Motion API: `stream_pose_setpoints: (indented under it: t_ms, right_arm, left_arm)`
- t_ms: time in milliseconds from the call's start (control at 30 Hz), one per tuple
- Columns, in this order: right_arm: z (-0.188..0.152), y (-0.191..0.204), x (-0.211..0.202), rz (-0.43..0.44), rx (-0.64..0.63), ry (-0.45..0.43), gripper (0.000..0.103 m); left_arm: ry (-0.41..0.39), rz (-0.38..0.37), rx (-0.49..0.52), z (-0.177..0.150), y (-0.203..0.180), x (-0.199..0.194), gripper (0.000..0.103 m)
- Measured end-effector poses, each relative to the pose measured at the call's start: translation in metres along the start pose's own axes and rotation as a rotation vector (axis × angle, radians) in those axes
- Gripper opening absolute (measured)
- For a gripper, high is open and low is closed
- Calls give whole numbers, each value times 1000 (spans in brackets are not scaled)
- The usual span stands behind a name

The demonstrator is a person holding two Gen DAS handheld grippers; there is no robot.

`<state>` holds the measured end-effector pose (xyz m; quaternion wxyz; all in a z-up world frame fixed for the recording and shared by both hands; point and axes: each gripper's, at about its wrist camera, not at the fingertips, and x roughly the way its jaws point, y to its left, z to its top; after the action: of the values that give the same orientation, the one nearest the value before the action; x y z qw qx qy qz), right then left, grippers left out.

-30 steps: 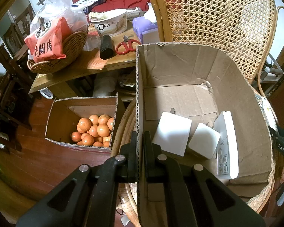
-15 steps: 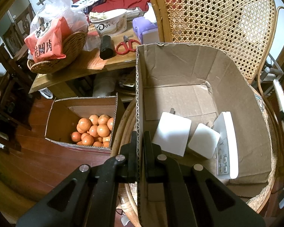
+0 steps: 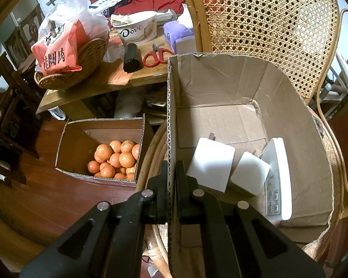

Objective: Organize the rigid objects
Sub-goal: 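Lift the remote and carry it over the cardboard box, then lower the remote into the box and open the right tool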

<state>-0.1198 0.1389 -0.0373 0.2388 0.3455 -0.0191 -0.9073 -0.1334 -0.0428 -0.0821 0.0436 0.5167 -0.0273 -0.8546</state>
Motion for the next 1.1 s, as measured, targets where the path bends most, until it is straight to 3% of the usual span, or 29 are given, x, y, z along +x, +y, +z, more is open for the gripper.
stream_pose_setpoints:
  t_ms: [333, 467, 667, 867, 1100]
  right_arm:
    - [-4, 52, 8, 97, -72, 27, 44]
    - [-6, 67, 4, 63, -148, -3, 44]
    - [-12, 76, 11, 78, -189, 56, 44]
    - [-23, 92, 16, 34, -292, 92, 44]
    - [-29, 94, 26, 20, -327, 128, 44]
  left_arm:
    - [0, 2, -6, 1, 0, 0, 4]
    - [1, -2, -11, 1, 0, 0, 4]
    - [3, -3, -11, 1, 0, 0, 4]
    - [4, -3, -12, 1, 0, 0, 4]
    - [4, -10, -19, 1, 3, 0, 4]
